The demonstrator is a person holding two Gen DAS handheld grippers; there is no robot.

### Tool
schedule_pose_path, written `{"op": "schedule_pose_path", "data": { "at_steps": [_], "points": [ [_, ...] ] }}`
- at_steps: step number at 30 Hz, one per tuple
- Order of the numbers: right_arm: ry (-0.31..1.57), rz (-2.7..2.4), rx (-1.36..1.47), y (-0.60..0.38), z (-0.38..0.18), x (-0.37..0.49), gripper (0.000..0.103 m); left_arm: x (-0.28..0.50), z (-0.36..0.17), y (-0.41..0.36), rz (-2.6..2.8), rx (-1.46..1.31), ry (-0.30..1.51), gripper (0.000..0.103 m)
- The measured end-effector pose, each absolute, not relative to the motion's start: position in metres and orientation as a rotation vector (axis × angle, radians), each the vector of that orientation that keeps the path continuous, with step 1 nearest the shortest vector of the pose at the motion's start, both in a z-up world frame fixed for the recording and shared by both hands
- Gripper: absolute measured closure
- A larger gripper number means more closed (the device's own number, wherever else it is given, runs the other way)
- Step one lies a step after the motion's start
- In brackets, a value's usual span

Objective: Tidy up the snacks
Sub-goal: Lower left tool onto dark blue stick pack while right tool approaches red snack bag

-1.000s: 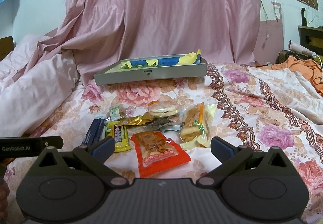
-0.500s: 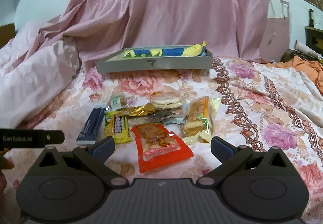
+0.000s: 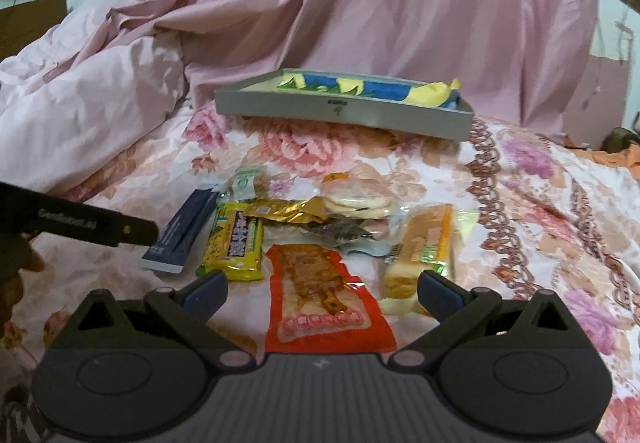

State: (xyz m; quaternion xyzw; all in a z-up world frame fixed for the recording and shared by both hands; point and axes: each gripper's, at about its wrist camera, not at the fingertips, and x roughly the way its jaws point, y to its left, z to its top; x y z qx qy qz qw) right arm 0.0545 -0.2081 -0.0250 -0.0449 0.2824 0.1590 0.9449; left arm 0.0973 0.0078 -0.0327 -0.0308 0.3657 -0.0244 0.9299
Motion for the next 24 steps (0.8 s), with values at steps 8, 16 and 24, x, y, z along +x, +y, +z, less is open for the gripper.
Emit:
{"op": "schedule_pose_path", "data": {
  "at_steps": [8, 16, 24],
  "points": [
    [0.571, 0.405, -0.167, -0.191, -0.038, 0.08, 0.007, 0.124, -0.047, 0.002, -0.094, -0.022, 0.758, 0.001],
    [0.565, 0.428, -0.195, -0.184, -0.048, 0.096, 0.013, 0.144, -0.059, 0.003, -0.111, -0.031, 0.771, 0.009],
    [0.639, 0.399, -0.165, -0.186, -0.06, 0.103, 0.017, 0.149, -0.061, 0.004, -0.123, -0.038, 0.752, 0.022]
  ]
}}
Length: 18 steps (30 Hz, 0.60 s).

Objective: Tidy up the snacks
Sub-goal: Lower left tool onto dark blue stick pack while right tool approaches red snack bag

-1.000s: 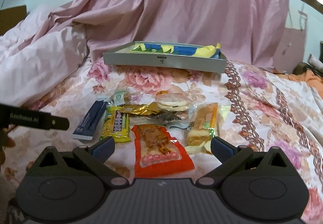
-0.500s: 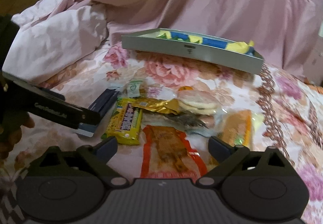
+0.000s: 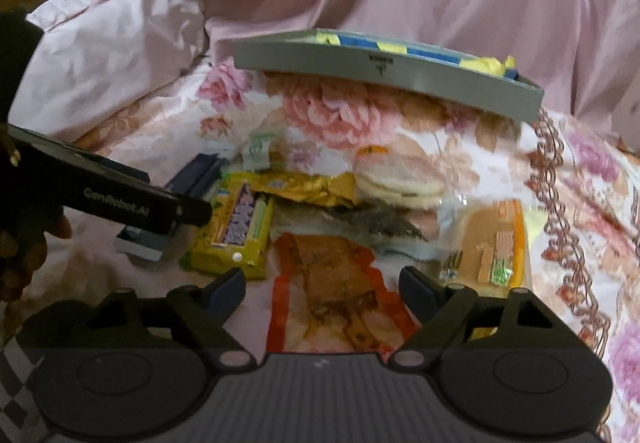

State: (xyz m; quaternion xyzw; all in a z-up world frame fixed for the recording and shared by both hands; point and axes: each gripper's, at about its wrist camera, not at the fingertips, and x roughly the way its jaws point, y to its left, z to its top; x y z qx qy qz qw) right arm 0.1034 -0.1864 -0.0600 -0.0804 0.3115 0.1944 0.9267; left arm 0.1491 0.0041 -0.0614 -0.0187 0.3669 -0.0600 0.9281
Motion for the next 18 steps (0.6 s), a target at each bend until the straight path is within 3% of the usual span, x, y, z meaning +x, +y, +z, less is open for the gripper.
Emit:
{"op": "schedule_pose_path", "data": {
  "at_steps": [6, 13, 18],
  "points": [
    [0.635, 0.383, -0.2, -0.181, -0.064, 0.105, 0.017, 0.154, -0.064, 0.006, -0.141, -0.09, 0.756, 0.032],
    [0.634, 0.377, -0.182, -0.183, -0.065, 0.107, 0.021, 0.15, -0.063, 0.016, -0.126, -0.161, 0.763, 0.053],
    [0.636, 0.376, -0.182, -0.184, -0.063, 0.105, 0.022, 0.146, -0.063, 0.021, -0.118, -0.154, 0.776, 0.059]
  ]
}}
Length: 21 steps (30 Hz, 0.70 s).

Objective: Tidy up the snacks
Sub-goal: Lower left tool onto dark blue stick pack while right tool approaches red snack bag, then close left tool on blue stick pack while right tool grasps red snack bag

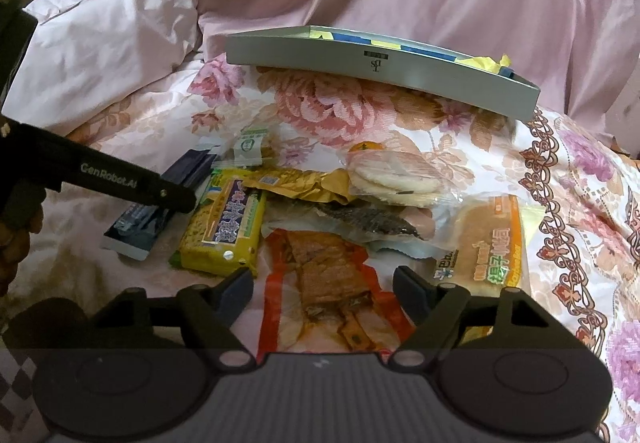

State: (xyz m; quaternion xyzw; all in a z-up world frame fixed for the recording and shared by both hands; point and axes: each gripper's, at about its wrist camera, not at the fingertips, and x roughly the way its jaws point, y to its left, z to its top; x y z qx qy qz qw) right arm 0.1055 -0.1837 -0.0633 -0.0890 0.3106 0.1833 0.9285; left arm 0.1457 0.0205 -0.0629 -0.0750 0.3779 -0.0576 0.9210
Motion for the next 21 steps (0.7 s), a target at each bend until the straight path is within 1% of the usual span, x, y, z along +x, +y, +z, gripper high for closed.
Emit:
{"op": "schedule_pose_path", "data": {
  "at_steps": [5, 6, 7, 9, 11, 14, 15, 16, 18, 19, 21],
  "points": [
    [0.627, 0.372, -0.247, -0.177, -0.063, 0.1, 0.021, 0.141, -0.061, 0.021, -0.116, -0.122, 0.794, 0.059],
    [0.629, 0.369, -0.264, -0.175, -0.064, 0.099, 0.021, 0.141, -0.061, 0.02, -0.117, -0.111, 0.795, 0.057],
    [0.637, 0.365, -0.282, -0.173, -0.065, 0.1, 0.019, 0.142, -0.062, 0.018, -0.122, -0.104, 0.798, 0.052],
    [0.657, 0.36, -0.278, -0.173, -0.066, 0.102, 0.018, 0.145, -0.063, 0.015, -0.133, -0.088, 0.795, 0.047],
    [0.675, 0.363, -0.255, -0.174, -0.066, 0.106, 0.018, 0.147, -0.064, 0.011, -0.135, -0.058, 0.792, 0.046],
    [0.684, 0.364, -0.236, -0.176, -0.067, 0.107, 0.019, 0.147, -0.064, 0.009, -0.133, -0.033, 0.793, 0.051],
    [0.685, 0.363, -0.232, -0.176, -0.067, 0.107, 0.02, 0.147, -0.064, 0.009, -0.127, -0.029, 0.793, 0.056],
    [0.689, 0.363, -0.225, -0.177, -0.067, 0.108, 0.021, 0.147, -0.064, 0.011, -0.124, -0.032, 0.793, 0.058],
    [0.696, 0.361, -0.204, -0.179, -0.067, 0.108, 0.026, 0.146, -0.063, 0.014, -0.12, -0.06, 0.796, 0.061],
    [0.697, 0.358, -0.196, -0.181, -0.066, 0.108, 0.03, 0.145, -0.063, 0.015, -0.12, -0.069, 0.797, 0.061],
    [0.698, 0.358, -0.178, -0.183, -0.066, 0.108, 0.03, 0.14, -0.062, 0.016, -0.122, -0.078, 0.8, 0.062]
  ]
}}
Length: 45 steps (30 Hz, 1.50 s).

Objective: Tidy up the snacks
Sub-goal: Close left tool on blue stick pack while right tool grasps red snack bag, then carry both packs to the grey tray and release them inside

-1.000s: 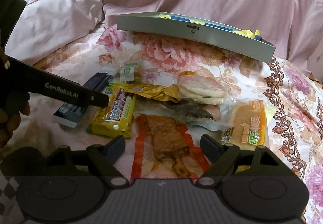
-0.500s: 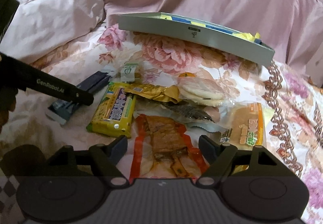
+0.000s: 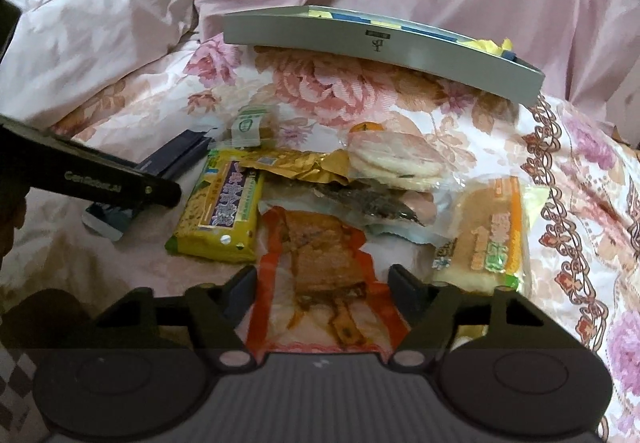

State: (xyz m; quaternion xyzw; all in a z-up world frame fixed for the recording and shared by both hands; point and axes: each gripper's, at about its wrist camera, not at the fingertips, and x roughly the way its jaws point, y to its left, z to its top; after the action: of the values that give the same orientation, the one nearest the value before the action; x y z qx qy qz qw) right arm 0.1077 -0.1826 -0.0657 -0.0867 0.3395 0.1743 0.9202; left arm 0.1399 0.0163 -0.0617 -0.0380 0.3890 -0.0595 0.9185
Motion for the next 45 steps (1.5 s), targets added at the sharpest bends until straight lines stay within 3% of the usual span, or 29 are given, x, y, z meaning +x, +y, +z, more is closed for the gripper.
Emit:
{"op": "schedule_pose_path", "data": {
  "at_steps": [6, 13, 18, 21, 27, 29, 45],
  "points": [
    [0.685, 0.373, -0.133, -0.186, -0.063, 0.105, 0.031, 0.123, -0.057, 0.017, -0.133, -0.112, 0.828, 0.063],
    [0.711, 0.399, -0.095, -0.186, -0.067, 0.107, 0.022, 0.13, -0.061, 0.01, -0.155, -0.058, 0.821, 0.052],
    [0.726, 0.4, -0.078, -0.185, -0.073, 0.111, 0.02, 0.132, -0.064, 0.005, -0.159, -0.009, 0.81, 0.052],
    [0.723, 0.39, -0.064, -0.187, -0.074, 0.11, 0.029, 0.132, -0.063, 0.005, -0.148, -0.005, 0.81, 0.058],
    [0.681, 0.403, -0.085, -0.185, -0.07, 0.102, 0.038, 0.128, -0.06, 0.013, -0.126, -0.082, 0.811, 0.068],
    [0.655, 0.417, -0.124, -0.179, -0.068, 0.097, 0.047, 0.125, -0.059, 0.018, -0.114, -0.151, 0.818, 0.069],
    [0.524, 0.433, -0.232, -0.165, -0.058, 0.078, 0.049, 0.091, -0.045, 0.019, -0.115, -0.326, 0.778, 0.071]
  ]
}}
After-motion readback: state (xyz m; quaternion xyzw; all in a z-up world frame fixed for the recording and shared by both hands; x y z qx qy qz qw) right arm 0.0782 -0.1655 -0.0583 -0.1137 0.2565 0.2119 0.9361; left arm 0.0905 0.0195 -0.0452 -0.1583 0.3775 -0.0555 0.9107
